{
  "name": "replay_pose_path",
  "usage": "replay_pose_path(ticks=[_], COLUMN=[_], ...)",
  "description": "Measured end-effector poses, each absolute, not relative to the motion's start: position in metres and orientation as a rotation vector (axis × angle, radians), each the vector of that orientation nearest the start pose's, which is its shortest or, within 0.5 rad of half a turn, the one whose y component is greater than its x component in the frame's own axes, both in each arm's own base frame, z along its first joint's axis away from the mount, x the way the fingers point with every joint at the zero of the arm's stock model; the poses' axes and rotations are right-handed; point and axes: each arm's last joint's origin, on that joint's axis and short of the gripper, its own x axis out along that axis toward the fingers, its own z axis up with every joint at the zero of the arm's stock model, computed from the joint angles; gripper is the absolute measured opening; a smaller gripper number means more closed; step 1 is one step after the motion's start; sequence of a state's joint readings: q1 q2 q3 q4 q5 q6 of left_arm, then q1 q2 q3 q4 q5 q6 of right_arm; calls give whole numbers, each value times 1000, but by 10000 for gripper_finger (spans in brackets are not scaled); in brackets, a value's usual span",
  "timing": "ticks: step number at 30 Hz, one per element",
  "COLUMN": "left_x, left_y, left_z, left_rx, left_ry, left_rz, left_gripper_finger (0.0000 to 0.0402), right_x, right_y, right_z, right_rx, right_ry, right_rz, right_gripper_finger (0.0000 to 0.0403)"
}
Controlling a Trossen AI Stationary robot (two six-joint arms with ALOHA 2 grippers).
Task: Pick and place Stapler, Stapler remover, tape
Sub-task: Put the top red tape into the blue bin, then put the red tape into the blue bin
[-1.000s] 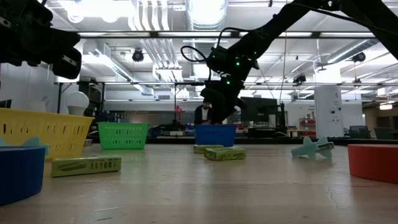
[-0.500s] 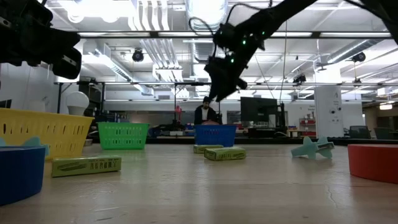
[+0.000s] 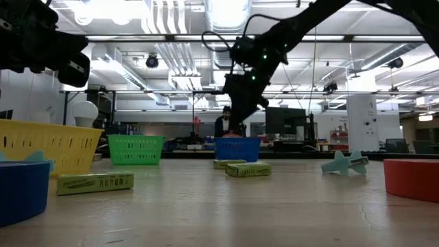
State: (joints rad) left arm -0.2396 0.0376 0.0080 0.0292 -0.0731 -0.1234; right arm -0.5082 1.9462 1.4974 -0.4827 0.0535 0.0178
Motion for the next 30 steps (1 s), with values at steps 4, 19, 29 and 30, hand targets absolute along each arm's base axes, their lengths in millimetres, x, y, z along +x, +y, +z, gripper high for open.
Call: replay_pose_path(ticks=[4,19,29,30], left_x=[97,97,97,97], left_y=[-22,-21,-21,-21], left_z=[166,166,166,166], left_rx=[-123,-123,-123,-123], left_ry=[10,10,11,10], left_rz=[-166,-163,-163,-164], left_gripper_finger=[14,14,14,14], right_x=[371,371,358,354], right_y=[-214,-206,-143,-134], right_z=[200,200,241,243], right_rx=[194,111,118,128], right_ry=[961,1022,1052,1062], right_rz=[-619,-603,-492,-477], right_gripper_finger=[151,69,13,11])
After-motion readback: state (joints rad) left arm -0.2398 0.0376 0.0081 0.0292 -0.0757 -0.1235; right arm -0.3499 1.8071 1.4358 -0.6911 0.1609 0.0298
